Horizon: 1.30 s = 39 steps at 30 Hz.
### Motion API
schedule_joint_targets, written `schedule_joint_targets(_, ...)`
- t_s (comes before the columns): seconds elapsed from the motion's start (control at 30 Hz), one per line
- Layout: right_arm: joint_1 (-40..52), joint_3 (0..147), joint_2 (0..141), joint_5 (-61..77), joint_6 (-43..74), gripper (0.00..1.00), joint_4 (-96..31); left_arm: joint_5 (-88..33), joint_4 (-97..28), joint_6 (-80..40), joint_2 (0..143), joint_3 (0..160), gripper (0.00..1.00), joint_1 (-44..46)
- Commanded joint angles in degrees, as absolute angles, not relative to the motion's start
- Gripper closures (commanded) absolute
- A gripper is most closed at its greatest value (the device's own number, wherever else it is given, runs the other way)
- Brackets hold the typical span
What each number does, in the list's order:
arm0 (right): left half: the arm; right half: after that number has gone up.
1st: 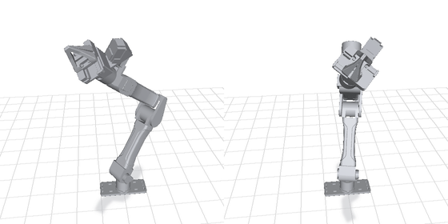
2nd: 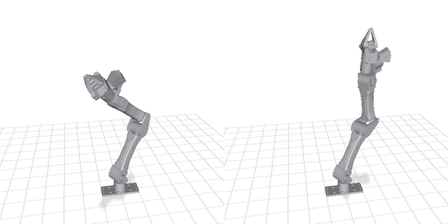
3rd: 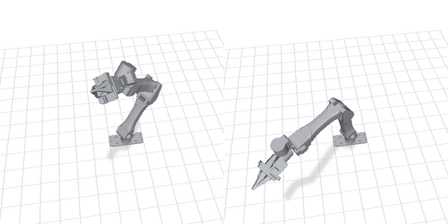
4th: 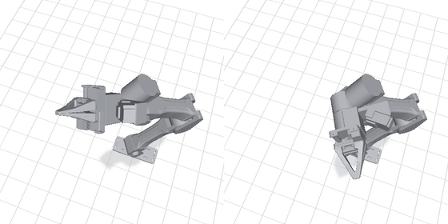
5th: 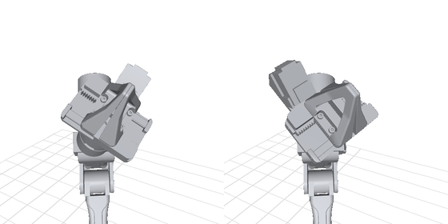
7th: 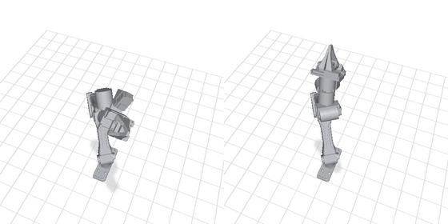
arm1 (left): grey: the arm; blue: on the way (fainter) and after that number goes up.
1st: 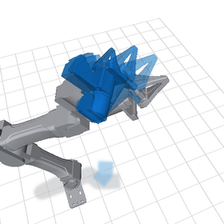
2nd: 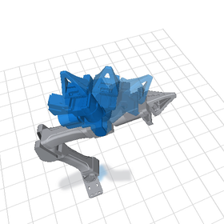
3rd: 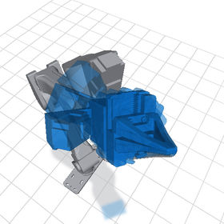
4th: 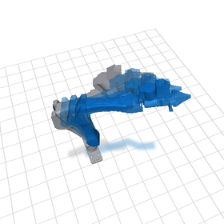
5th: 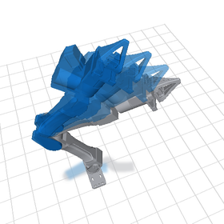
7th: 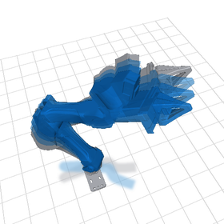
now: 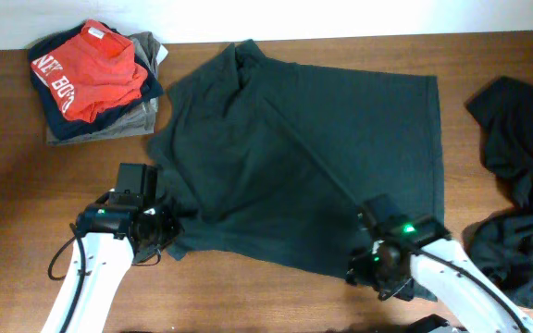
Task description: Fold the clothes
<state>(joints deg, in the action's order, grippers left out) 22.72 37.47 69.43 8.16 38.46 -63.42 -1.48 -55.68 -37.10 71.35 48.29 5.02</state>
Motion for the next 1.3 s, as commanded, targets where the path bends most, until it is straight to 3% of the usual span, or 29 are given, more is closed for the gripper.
schedule_joint_targets(0.0,28.82,36.91,72.27,9.50,38.17,0.26,-63.57,-0.64,-55.79,-36.38,70.52,49.23,0.99,5.10)
schedule_joint_targets(0.17,34.79,36.91,77.67,8.03,40.07,0.26,-62.11,-0.64,-55.79,-36.38,70.52,49.23,0.99,5.08)
schedule_joint_targets(0.47,33.30,37.50,79.55,1.39,67.61,0.22,-62.59,-0.62,-57.12,-36.38,70.52,49.23,0.99,5.08)
schedule_joint_targets(0.67,26.63,38.00,71.79,0.08,69.54,0.20,-63.46,-0.62,-57.52,-36.36,70.52,49.23,0.99,5.08)
schedule_joint_targets(0.83,15.07,38.00,66.87,-3.79,69.49,0.18,-64.86,-0.62,-58.00,-36.36,70.52,49.23,0.99,5.08)
schedule_joint_targets(1.07,0.97,37.76,66.63,-5.13,69.56,0.17,-68.86,-0.62,-58.37,-36.36,70.52,49.23,0.99,5.08)
schedule_joint_targets(1.27,-4.99,37.76,65.91,-7.11,74.43,0.14,-70.74,-0.60,-58.81,-36.36,70.52,49.23,0.99,5.10)
